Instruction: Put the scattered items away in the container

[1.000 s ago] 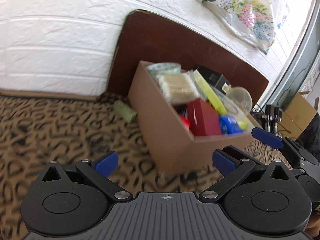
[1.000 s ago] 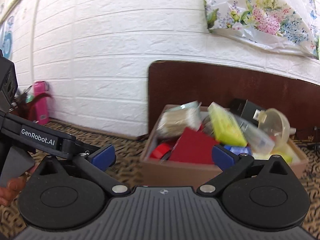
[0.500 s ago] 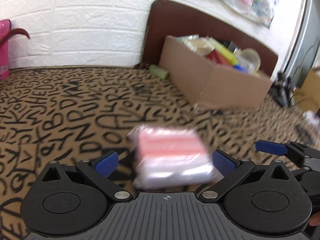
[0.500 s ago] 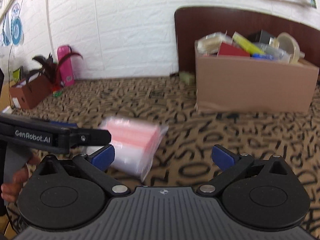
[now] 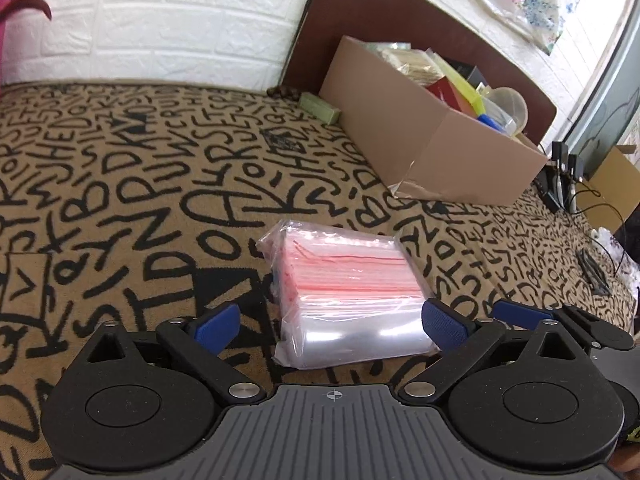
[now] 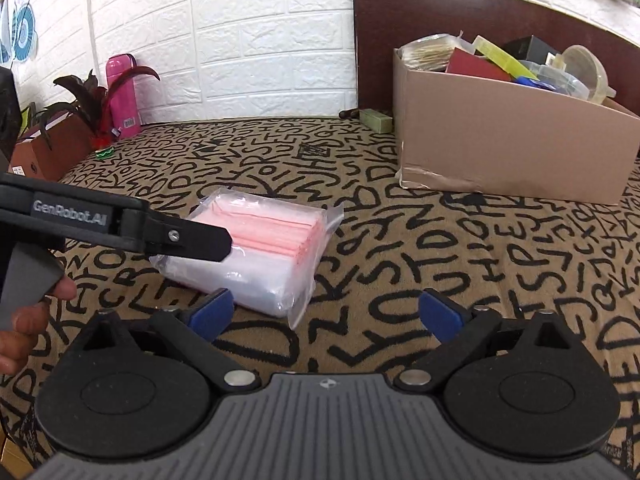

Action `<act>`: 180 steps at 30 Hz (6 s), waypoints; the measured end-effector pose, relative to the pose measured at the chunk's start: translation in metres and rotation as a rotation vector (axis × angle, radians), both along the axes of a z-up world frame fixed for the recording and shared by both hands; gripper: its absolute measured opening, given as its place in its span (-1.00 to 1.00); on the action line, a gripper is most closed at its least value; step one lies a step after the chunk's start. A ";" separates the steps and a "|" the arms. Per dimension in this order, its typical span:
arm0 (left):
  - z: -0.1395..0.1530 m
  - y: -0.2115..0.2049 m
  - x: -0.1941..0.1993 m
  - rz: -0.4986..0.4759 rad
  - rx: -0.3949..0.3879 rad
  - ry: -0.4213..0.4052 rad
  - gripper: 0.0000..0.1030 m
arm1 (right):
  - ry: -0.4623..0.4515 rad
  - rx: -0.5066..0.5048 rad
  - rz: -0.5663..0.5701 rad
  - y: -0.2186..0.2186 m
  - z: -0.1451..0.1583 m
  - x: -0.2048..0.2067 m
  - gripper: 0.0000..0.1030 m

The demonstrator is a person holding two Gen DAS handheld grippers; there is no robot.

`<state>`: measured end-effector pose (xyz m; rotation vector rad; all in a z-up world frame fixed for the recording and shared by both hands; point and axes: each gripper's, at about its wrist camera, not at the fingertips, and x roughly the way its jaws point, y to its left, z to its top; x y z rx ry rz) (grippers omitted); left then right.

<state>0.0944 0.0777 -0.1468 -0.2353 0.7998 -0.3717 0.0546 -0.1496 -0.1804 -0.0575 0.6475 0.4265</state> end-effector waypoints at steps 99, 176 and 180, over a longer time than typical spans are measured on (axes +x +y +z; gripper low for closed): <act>0.024 -0.061 -0.041 -0.122 0.111 0.048 0.23 | 0.214 0.288 -0.014 -0.033 0.007 -0.042 -0.01; 0.052 -0.094 0.042 0.056 -0.038 -0.051 1.00 | -0.118 0.222 -0.142 -0.123 0.076 0.056 0.99; 0.057 -0.084 0.022 0.081 0.016 -0.054 1.00 | -0.073 0.249 -0.155 -0.109 0.071 0.032 0.99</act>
